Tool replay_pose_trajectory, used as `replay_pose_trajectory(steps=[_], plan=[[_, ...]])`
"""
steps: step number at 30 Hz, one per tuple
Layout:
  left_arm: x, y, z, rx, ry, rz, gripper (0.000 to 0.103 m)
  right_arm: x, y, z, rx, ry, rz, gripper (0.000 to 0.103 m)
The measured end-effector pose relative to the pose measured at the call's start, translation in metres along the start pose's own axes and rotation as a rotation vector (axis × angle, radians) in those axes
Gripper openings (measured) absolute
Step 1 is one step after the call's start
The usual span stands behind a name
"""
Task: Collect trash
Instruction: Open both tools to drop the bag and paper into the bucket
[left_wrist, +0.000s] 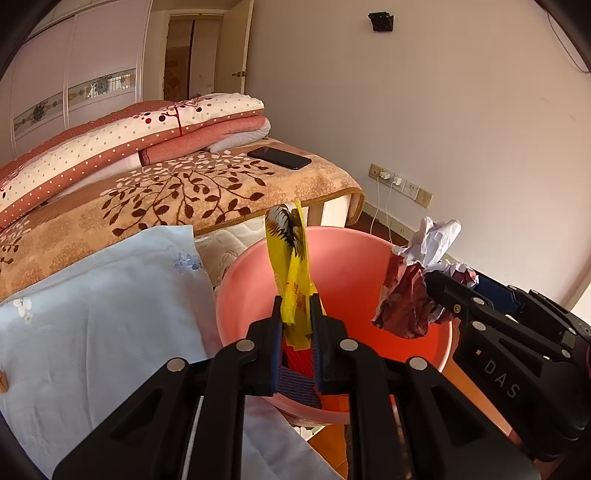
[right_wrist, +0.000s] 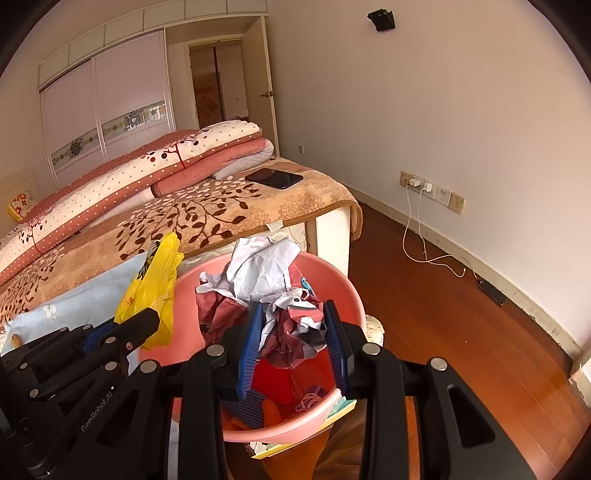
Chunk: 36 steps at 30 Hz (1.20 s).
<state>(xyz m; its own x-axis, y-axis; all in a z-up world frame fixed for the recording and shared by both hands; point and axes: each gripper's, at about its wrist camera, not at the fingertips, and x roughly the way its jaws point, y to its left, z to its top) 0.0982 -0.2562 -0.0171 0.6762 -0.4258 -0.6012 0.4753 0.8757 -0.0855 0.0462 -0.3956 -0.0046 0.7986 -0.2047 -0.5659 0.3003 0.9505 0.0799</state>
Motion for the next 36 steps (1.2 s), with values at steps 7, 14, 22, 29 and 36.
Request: replay_pose_trajectory(steps=[7,14,22,29,36], plan=[[0.011,-0.001,0.003,0.015,0.015,-0.008,0.013,0.010,0.002,0.001,-0.014,0.007,-0.019,0.033],[0.028,-0.002,0.005,0.028,0.060,-0.031,0.013,0.026,0.003,0.003,-0.030,0.038,-0.063,0.033],[0.049,0.002,0.005,0.036,0.108,-0.040,0.013,0.041,0.004,0.002,-0.045,0.063,-0.096,0.033],[0.060,0.005,0.008,0.016,0.131,-0.049,0.013,0.053,0.002,0.005,-0.038,0.074,-0.122,0.033],[0.069,0.003,0.009,0.018,0.146,-0.049,0.013,0.063,-0.004,0.010,-0.020,0.083,-0.133,0.033]])
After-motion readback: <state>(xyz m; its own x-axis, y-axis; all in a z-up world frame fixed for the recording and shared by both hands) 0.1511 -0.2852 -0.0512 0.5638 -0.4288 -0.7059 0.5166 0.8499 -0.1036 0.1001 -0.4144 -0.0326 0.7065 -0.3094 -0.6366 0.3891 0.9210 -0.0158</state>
